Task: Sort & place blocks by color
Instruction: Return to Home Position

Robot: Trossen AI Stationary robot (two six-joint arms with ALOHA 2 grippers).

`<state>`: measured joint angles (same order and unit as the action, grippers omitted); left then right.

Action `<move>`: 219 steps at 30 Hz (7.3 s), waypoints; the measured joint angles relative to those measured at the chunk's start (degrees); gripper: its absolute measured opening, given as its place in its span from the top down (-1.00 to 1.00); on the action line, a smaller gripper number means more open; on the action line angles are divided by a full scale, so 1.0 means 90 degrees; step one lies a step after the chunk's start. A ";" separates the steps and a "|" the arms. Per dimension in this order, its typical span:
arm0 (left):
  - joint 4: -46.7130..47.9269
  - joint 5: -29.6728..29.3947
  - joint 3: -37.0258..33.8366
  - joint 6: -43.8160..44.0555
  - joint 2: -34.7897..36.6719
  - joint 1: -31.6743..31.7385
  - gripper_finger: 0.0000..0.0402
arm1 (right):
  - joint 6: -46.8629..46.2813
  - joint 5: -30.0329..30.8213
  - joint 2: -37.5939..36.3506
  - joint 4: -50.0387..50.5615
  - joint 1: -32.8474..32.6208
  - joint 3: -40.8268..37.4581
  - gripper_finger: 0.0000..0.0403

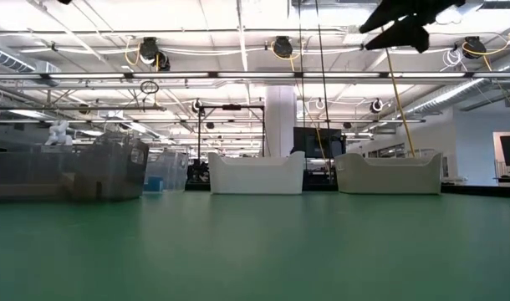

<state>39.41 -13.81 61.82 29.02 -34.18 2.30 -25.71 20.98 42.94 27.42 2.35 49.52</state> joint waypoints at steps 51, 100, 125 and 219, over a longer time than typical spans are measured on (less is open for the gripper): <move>-0.7929 0.0479 -0.6766 -0.0516 0.0426 -0.0259 -0.35 | -0.0185 -0.1011 -0.1479 -0.6351 -0.0017 -0.5353 -0.03; -0.7871 0.0474 -0.6766 -0.0533 0.1324 0.3621 -0.35 | -0.0185 -0.1011 -0.4697 -0.6296 0.5195 -0.5377 -0.03; -0.8009 0.0393 -0.6768 -0.0378 0.3731 0.8832 -0.35 | -0.0185 -0.1006 -0.4752 -0.6444 0.6414 -0.5377 -0.03; -0.8183 0.0377 -0.6764 -0.0358 0.3717 0.8641 -0.35 | -0.0186 -0.1009 -0.4732 -0.6443 0.6408 -0.5377 -0.03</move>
<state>-34.24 -10.41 0.95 25.80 -0.73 80.07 -27.39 11.90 0.35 -30.57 60.02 1.12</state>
